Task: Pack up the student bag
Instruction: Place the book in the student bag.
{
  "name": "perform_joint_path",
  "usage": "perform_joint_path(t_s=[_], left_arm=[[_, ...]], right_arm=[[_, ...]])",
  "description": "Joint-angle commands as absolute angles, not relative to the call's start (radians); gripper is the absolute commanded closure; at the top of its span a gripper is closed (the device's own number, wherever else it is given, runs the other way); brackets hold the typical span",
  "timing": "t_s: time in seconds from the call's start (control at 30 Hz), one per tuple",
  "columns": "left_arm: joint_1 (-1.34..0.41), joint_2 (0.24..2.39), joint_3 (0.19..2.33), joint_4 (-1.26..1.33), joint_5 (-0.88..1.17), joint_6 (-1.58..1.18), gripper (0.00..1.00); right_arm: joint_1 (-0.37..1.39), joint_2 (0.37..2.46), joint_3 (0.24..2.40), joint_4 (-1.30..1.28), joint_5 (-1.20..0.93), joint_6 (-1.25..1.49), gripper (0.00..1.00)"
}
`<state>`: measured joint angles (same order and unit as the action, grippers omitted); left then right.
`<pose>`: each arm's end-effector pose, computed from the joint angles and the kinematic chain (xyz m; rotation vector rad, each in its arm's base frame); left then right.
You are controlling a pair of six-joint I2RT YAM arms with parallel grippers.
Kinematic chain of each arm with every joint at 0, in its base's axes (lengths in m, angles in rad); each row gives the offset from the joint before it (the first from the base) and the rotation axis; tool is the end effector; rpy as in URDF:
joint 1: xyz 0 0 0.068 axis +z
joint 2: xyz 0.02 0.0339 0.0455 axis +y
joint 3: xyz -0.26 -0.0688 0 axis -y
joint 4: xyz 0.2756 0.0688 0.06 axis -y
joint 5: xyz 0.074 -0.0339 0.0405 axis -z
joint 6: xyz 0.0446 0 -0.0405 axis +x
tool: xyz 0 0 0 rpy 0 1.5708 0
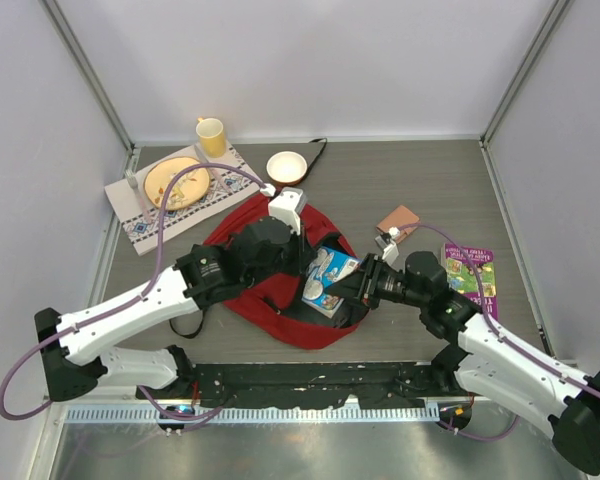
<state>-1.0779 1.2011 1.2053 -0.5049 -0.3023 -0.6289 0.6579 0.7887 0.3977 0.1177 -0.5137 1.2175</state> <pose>0.1554 -0.2612 0.3611 0.2858 2.1123 -0.7356 0.1631 0.1537 0.2179 0.1843 2.2098 1.6674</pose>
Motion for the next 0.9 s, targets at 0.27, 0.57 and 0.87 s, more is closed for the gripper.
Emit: perform_joint_path(t_s=[0.27,0.57,0.87], left_arm=[[-1.078,1.170,1.213,-0.370,-0.261,-0.627,1.00],[-1.078,1.175,1.213,-0.336,-0.241,-0.650,1.00],[-1.078,1.190,1.242,-0.333,-0.232,-0.650,1.00]], right_arm=[[0.658,0.909,0.416,0.451,-0.445,1.327,0.99],[0.686,1.153,0.468,0.628,-0.282,1.296,0.99],[0.836,1.449,0.577,0.804,-0.077,1.278,0.99]])
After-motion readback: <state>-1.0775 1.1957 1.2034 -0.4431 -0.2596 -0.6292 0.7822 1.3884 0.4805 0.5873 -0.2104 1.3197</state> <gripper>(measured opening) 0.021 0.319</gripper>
